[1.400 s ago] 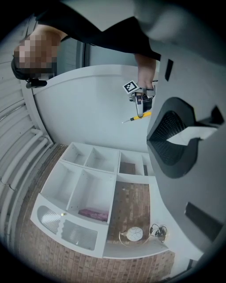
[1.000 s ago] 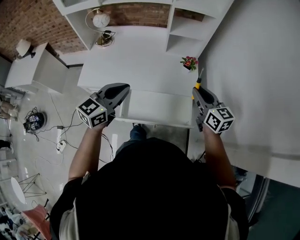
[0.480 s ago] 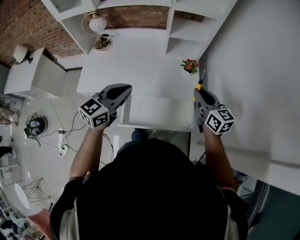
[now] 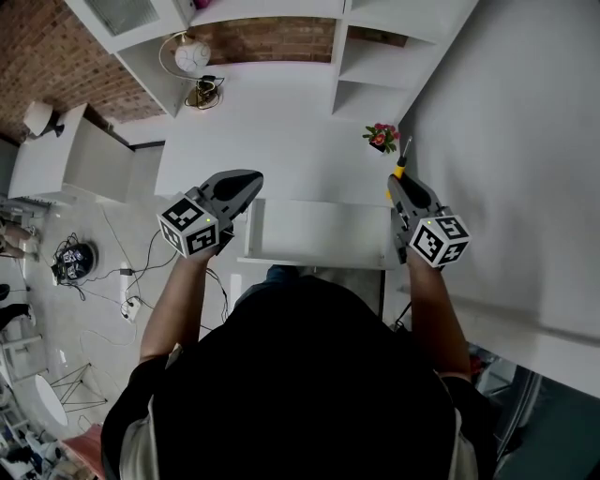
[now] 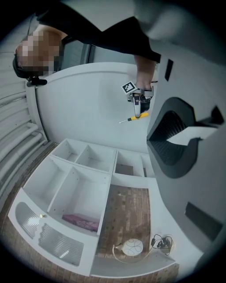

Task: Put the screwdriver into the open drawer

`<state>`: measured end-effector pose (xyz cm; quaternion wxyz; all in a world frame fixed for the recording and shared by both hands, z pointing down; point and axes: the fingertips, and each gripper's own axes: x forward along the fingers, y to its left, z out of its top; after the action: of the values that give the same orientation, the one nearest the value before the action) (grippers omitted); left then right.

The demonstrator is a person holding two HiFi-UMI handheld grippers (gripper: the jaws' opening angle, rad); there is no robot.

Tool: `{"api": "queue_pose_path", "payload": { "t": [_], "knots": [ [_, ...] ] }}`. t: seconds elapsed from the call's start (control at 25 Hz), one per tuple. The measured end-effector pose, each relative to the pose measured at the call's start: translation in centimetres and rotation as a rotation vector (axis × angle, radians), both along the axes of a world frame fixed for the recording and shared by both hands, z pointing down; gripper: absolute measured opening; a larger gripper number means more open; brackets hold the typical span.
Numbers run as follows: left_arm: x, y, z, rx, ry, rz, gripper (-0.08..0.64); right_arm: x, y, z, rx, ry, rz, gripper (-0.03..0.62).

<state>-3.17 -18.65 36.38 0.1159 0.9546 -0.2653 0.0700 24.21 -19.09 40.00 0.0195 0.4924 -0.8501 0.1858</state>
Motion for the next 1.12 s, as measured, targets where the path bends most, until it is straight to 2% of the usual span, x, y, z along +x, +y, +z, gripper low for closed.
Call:
{"api": "queue_pose_path", "payload": {
  "t": [0.36,0.52,1.12],
  "knots": [
    [-0.5,-1.8,0.4,-0.014,-0.004,0.009,0.017,-0.5,-1.7,0.5,-0.013,-0.001,0.007,0.083],
    [-1.0,-2.5,0.9,-0.026,-0.007,0.008,0.017,-1.5,-2.4,1.6,-0.024,0.032,-0.018,0.083],
    [-4.2,-5.1,3.6,-0.071,-0.013,-0.032,0.015,-5.0,-5.3,11.0,-0.127,0.165,-0.114,0.083]
  ]
}}
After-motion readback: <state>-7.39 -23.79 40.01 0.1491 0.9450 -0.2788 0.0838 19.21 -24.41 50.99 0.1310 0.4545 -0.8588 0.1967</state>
